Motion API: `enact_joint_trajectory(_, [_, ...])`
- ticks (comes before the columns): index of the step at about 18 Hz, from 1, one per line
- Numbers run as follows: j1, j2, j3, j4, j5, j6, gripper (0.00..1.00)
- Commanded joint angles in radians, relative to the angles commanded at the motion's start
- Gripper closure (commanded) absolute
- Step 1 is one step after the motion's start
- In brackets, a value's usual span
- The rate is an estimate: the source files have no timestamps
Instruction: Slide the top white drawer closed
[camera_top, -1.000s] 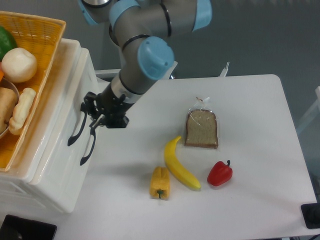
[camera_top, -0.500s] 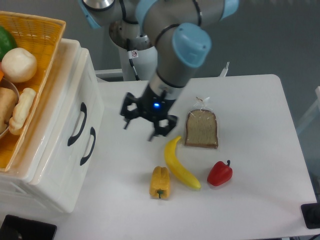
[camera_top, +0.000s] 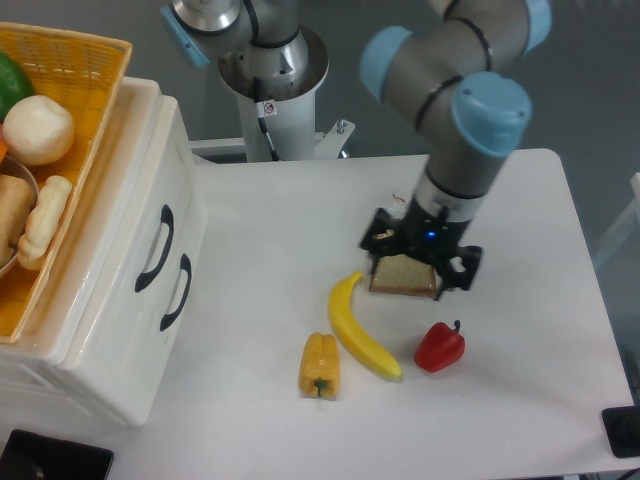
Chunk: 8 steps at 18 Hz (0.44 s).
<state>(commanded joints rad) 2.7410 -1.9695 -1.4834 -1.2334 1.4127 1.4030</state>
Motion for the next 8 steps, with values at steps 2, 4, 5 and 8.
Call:
enact_joint_trajectory(2, [0.025, -0.012, 0.002, 0.002, 0.035, 0.095, 0.0])
enact_joint_trajectory(4, [0.037, -0.026, 0.015, 0.005, 0.078, 0.158, 0.0])
enact_joint_trajectory(5, [0.039, -0.028, 0.018, 0.005, 0.101, 0.177, 0.0])
enact_joint_trajectory(8, [0.045, -0.035, 0.021, 0.005, 0.127, 0.202, 0.0])
